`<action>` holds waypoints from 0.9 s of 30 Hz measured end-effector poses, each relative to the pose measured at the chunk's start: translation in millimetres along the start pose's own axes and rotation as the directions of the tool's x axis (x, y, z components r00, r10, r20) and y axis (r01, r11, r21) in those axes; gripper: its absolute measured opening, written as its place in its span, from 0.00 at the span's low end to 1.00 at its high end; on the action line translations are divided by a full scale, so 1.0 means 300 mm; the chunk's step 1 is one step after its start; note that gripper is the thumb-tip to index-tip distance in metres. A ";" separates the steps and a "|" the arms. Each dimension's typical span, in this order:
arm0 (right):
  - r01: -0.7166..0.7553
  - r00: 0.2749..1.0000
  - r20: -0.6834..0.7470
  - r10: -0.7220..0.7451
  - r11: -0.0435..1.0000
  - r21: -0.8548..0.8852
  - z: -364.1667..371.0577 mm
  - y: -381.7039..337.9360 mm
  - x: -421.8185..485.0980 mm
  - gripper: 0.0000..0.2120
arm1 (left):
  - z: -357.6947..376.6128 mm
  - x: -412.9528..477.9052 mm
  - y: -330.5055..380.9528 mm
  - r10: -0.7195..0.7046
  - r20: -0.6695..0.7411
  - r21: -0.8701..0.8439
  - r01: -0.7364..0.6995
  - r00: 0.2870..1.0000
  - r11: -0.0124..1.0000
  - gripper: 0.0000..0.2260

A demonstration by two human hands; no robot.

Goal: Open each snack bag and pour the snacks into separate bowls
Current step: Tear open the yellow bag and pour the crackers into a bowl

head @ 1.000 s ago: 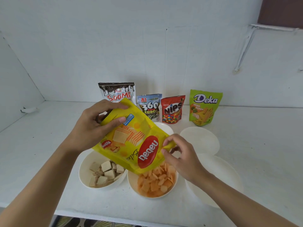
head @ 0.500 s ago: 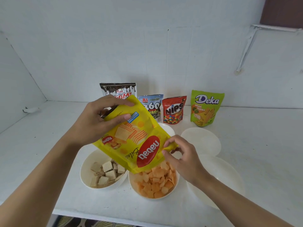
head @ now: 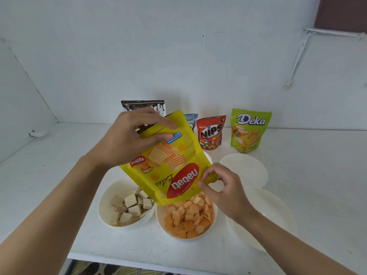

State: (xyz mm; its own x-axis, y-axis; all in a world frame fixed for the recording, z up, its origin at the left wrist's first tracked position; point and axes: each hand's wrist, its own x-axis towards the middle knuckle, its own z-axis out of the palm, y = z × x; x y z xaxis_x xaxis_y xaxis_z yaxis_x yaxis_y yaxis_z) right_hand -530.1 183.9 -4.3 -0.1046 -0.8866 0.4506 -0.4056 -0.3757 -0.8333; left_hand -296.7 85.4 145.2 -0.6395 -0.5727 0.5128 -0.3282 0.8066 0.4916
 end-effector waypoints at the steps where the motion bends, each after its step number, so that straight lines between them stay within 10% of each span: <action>1: 0.003 1.000 0.007 -0.003 1.000 -0.010 -0.002 0.002 -0.002 0.09 | 0.001 0.004 0.002 0.006 0.008 0.000 -0.006 1.000 1.000 0.10; 8: 0.020 0.996 -0.088 -0.025 0.998 -0.057 -0.020 0.032 -0.023 0.10 | -0.008 0.003 -0.001 -0.002 0.284 0.053 -0.013 0.959 0.999 0.25; 27: -0.068 0.996 -0.057 0.071 0.997 0.038 -0.040 0.055 -0.007 0.11 | -0.017 0.023 0.034 0.143 0.191 0.122 -0.168 0.971 0.978 0.21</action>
State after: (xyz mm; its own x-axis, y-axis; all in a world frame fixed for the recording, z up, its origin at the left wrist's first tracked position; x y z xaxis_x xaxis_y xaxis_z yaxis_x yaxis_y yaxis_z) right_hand -547.3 182.7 -15.0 -0.1849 -0.8939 0.4083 -0.3627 -0.3241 -0.8737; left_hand -301.0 89.1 157.3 -0.8007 -0.4128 0.4341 -0.2985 0.9033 0.3083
